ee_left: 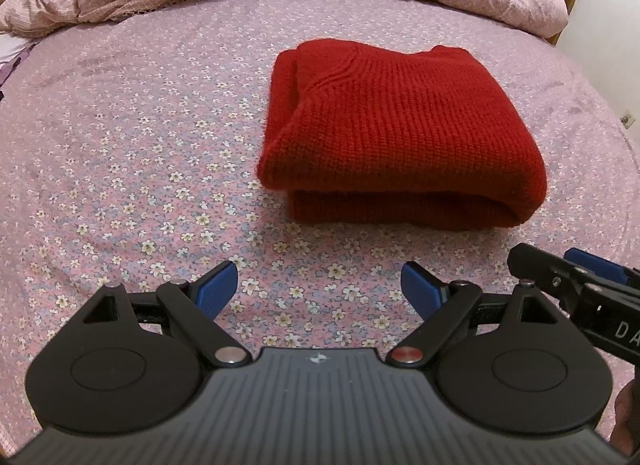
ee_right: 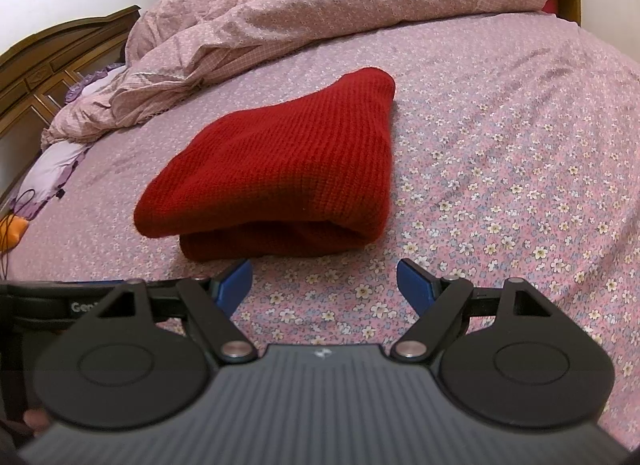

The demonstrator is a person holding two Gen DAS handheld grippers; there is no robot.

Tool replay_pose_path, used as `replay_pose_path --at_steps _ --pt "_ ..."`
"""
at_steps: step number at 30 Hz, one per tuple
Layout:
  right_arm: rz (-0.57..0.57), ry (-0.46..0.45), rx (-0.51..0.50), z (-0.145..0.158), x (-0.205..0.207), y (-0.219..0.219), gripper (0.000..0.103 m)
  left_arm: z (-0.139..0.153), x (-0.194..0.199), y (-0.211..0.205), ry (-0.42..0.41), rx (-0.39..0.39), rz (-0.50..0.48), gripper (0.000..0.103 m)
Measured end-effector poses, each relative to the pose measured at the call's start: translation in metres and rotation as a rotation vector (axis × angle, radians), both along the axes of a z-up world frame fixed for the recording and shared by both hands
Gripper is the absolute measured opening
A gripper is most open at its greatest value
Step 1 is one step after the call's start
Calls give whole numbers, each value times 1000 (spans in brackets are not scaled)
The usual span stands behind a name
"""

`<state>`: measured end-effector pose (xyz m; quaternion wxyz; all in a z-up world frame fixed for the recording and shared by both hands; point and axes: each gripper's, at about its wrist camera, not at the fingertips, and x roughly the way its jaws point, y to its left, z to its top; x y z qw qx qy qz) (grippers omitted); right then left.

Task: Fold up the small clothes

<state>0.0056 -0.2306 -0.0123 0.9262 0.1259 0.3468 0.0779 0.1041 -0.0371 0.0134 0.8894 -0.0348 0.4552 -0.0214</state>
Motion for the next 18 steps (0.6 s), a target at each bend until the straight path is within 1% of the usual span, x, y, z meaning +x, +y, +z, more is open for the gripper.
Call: replay_pose_path --at_steps 18 --pt "0 1 1 -1 1 -1 81 1 -1 -1 2 21 5 91"
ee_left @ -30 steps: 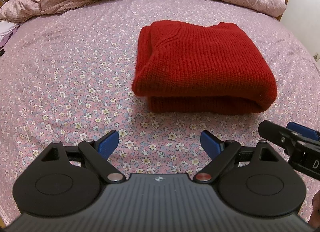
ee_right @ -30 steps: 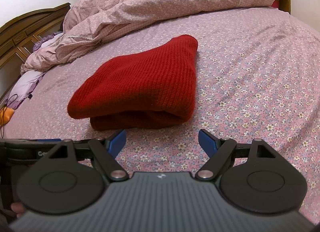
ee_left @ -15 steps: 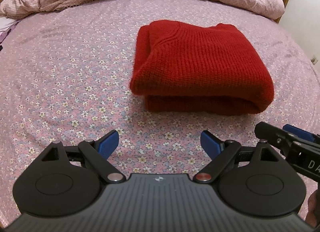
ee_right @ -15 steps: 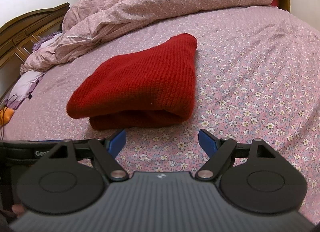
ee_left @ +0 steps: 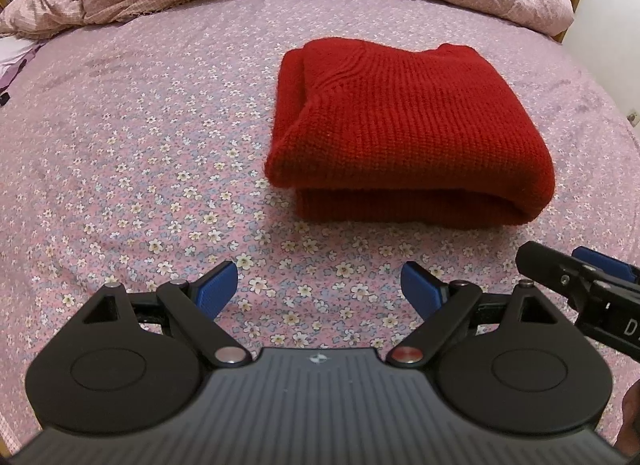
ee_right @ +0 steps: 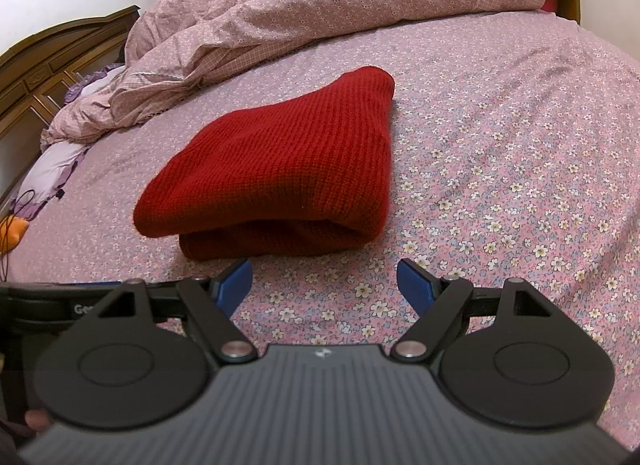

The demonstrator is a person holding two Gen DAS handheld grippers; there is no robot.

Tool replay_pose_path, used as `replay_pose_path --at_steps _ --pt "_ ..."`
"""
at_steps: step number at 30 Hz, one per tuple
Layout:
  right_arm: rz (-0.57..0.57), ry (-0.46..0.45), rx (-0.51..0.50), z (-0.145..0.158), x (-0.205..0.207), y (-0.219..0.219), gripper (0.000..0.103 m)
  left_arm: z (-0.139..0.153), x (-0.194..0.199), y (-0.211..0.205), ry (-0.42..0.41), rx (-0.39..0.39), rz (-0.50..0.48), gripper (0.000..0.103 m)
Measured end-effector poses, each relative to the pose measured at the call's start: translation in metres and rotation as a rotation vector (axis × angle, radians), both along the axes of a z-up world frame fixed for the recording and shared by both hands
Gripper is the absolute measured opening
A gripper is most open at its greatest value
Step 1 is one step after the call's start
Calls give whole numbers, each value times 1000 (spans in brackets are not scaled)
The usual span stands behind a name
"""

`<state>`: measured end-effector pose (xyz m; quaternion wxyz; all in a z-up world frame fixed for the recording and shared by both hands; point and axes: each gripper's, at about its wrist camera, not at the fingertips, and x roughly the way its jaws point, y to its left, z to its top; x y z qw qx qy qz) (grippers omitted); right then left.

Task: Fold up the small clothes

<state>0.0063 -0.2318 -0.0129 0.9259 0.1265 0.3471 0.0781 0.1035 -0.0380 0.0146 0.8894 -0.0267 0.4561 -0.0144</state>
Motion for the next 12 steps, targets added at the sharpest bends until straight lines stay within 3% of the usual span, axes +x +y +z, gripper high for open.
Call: replay_pose_path --at_steps 12 --pt "-1 2 1 -1 0 0 81 -2 1 0 2 2 -4 91"
